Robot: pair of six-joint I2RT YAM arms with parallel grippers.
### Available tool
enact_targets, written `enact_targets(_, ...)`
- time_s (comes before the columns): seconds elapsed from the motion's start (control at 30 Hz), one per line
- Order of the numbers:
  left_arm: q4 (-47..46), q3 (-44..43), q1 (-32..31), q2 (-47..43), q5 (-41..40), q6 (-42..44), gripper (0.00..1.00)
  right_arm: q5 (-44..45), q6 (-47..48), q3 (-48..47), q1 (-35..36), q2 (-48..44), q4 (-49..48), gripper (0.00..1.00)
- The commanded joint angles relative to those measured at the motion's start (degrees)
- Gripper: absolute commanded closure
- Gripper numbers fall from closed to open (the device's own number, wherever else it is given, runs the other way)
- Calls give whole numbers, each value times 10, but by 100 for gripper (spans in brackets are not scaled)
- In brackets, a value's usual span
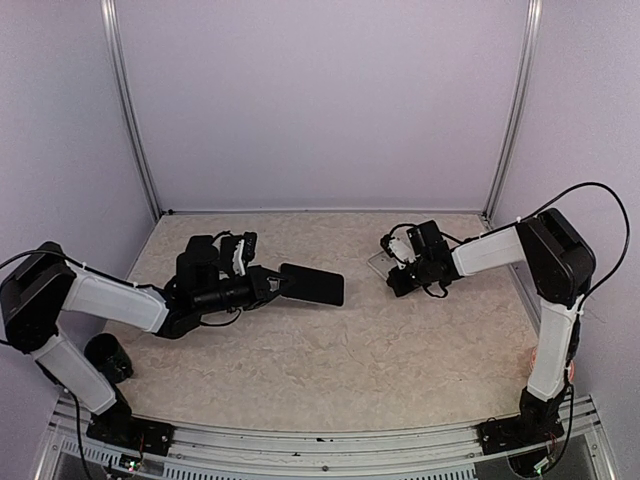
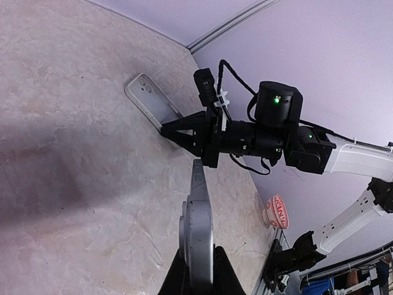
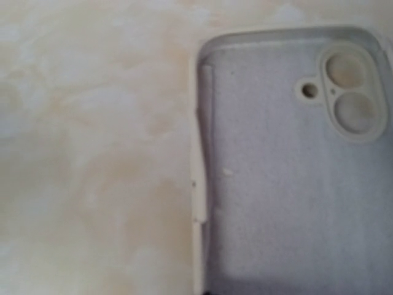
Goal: Put the phone into the phone case
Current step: Move the phone case to the center of the board, then pass from the left arm to the right
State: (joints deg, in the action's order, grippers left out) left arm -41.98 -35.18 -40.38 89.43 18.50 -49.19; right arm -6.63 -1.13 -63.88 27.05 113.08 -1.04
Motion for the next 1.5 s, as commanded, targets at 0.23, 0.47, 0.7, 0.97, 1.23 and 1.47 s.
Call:
enact_targets(0.23, -41, 18, 21, -70, -39, 8, 100, -115, 89, 55, 101, -84, -26, 100)
enact_targets(0.47, -38, 65, 30, -135, -113, 5, 100, -174, 118, 70, 148, -90, -30, 100)
enact_targets(0.7, -24, 103, 35, -202, -169, 6, 100, -208, 147, 72, 181, -83, -23, 100)
enact_targets(0.97, -17, 103, 39, -204, -155, 1, 99, -190, 169, 53, 205, -62, 7, 97)
enact_targets(1.23, -23, 102, 40, -188, -137, -3, 99, -176, 173, 49, 211, -50, 31, 96)
enact_targets(1.47, -28, 101, 41, -180, -129, -5, 98, -174, 177, 45, 213, -41, 40, 82)
